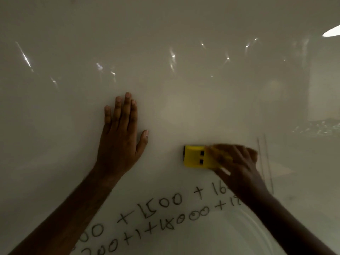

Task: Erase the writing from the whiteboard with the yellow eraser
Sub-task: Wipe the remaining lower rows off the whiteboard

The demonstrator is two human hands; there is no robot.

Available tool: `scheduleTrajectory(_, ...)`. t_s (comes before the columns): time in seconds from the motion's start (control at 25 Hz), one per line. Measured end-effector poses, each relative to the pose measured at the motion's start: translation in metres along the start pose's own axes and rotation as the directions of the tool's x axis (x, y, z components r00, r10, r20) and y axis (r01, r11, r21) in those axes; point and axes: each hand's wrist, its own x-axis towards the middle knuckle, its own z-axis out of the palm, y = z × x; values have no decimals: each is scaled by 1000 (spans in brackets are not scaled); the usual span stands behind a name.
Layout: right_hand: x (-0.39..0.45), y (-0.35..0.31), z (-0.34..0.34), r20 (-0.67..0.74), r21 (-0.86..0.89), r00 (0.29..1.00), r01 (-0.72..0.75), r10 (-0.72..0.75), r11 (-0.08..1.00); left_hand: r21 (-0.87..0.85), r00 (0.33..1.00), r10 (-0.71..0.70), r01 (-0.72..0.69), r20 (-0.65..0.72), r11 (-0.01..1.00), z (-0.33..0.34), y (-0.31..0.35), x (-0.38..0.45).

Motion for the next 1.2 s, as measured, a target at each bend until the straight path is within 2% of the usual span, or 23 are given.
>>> scheduleTrajectory(0.12,-47,14,-1,86,-15,995,41,-40,999,-4,1000,17,-17,4,1000,3,7,4)
scheduleTrajectory(0.24,-43,41,-16,21,-38,994,-102,103,994,0,1000,9,-9,15,1000,3,12,5)
scheduleTrajectory(0.32,-19,50,-22,-46,6,974,-220,220,975,-1,1000,-7,7,11,1000,3,17,7)
scheduleTrajectory(0.4,-1,43,-19,-71,66,958,-274,279,959,-8,1000,-14,14,3,1000,4,25,10)
scheduleTrajectory(0.48,-4,32,-13,-65,71,978,-195,200,978,-3,1000,-13,13,1,1000,5,32,14)
scheduleTrajectory(0.6,-44,41,-10,35,33,996,-86,85,996,2,1000,-4,4,-1,1000,7,39,17)
scheduleTrajectory(0.76,-58,77,-27,13,50,962,-272,272,961,-6,1000,-6,6,2,1000,7,43,16)
scheduleTrajectory(0.92,-6,90,-42,-86,118,922,-368,378,922,-23,1000,-18,18,6,1000,8,51,19)
scheduleTrajectory(1.04,-3,75,-34,-81,115,952,-286,296,951,-25,1000,-23,23,7,999,9,55,20)
scheduleTrajectory(1.12,-34,72,-25,-25,75,982,-184,187,980,-20,1000,-18,19,5,1000,10,55,20)
scheduleTrajectory(1.2,-66,85,-25,31,51,984,-179,178,982,-18,1000,-13,13,-1,1000,10,54,20)
